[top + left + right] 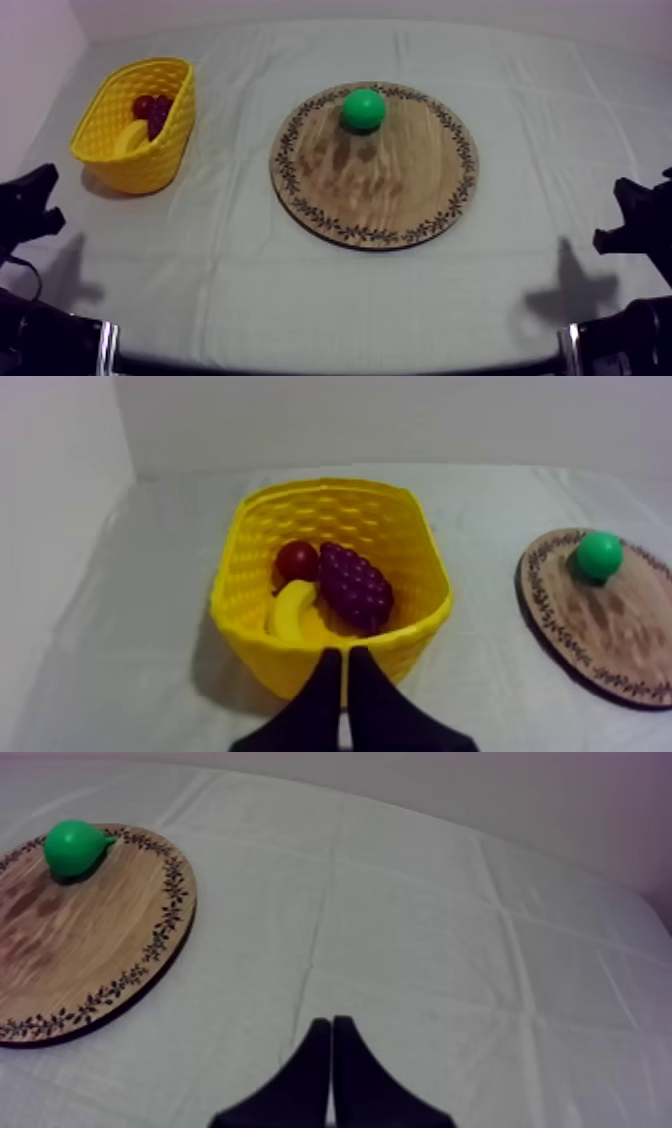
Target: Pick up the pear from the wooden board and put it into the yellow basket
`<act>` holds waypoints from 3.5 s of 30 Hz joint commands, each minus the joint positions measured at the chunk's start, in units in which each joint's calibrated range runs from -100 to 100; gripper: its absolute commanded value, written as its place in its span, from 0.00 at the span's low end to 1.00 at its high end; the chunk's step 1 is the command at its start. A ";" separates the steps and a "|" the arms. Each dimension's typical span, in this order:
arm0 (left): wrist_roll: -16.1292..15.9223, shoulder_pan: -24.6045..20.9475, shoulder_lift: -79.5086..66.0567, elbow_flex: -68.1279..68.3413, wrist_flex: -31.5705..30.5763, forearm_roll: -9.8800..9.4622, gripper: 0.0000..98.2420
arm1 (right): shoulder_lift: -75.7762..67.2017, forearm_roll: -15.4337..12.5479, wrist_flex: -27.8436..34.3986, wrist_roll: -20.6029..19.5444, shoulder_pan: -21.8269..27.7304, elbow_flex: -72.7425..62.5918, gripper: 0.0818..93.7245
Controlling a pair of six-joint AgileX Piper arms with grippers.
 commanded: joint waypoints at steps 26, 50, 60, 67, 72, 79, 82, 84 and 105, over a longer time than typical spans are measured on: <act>-2.33 13.60 58.21 -66.45 16.30 -1.34 0.00 | -0.05 0.02 0.03 0.01 0.03 0.00 0.00; 13.94 23.74 95.62 -98.20 23.13 -6.50 0.00 | -0.05 0.02 0.03 0.02 0.03 0.00 0.00; 20.51 25.33 106.52 -104.62 24.06 -8.58 0.00 | -0.05 0.02 0.03 0.01 0.03 0.00 0.00; 23.28 25.70 111.45 -106.26 23.64 -8.72 0.00 | -0.05 0.02 0.03 0.01 0.03 0.00 0.00; 23.59 26.04 113.75 -107.39 23.60 -9.85 0.03 | -0.05 0.02 0.03 0.01 0.03 0.00 0.00; 24.47 26.30 115.89 -110.70 27.46 -10.48 0.52 | -0.05 0.02 0.03 0.04 0.03 0.00 0.00; 25.50 26.08 116.59 -111.26 28.55 -10.34 0.73 | -0.05 0.02 0.03 0.05 0.03 0.00 0.00; 23.55 25.74 117.04 -111.18 28.00 -9.36 0.85 | -0.05 0.02 0.03 0.06 0.03 0.00 0.00; 20.04 25.51 119.83 -112.22 29.35 -7.31 0.80 | -0.05 0.02 0.03 0.01 0.03 0.00 0.00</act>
